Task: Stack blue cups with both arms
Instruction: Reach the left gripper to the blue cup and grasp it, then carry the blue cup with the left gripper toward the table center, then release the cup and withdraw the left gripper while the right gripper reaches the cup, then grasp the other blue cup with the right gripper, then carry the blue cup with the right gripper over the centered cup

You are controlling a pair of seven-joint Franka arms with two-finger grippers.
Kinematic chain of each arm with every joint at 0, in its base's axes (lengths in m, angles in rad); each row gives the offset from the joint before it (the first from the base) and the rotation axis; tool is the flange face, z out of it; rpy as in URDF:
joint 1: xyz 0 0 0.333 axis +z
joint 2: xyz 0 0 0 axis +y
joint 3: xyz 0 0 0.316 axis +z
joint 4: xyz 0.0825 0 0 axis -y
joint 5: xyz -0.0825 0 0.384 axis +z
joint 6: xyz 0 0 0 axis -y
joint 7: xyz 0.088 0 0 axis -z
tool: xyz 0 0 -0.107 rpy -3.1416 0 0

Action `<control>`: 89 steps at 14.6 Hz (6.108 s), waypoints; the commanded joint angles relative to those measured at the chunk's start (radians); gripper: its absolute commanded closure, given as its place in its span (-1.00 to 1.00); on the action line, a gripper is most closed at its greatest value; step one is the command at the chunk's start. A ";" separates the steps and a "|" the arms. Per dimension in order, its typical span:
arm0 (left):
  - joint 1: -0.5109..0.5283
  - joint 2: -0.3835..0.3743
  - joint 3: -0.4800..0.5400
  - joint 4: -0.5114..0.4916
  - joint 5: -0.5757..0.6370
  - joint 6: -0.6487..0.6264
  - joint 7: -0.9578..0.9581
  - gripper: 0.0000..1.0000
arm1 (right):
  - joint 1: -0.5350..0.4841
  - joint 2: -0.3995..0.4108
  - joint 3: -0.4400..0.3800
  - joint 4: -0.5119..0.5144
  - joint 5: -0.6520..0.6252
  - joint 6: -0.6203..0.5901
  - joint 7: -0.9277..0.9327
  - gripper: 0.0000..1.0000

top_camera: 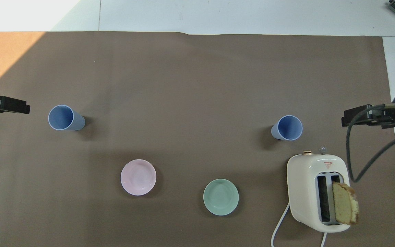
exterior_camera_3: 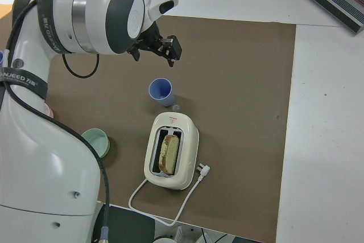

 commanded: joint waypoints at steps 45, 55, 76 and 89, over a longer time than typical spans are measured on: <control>-0.549 0.093 0.017 -0.145 -0.028 0.297 -0.590 -1.00 | -0.012 -0.015 0.005 -0.026 0.024 0.021 0.004 -1.00; -0.176 -0.042 0.017 0.060 -0.016 -0.055 -0.124 -1.00 | 0.001 0.155 0.007 -0.242 0.025 0.349 0.020 -1.00; -0.010 0.015 0.015 0.324 0.023 -0.348 0.051 -1.00 | 0.036 0.242 0.016 -0.368 0.027 0.491 -0.155 1.00; -0.015 0.008 0.014 0.320 0.026 -0.399 0.044 -1.00 | 0.239 0.261 0.030 0.022 0.090 0.146 0.284 1.00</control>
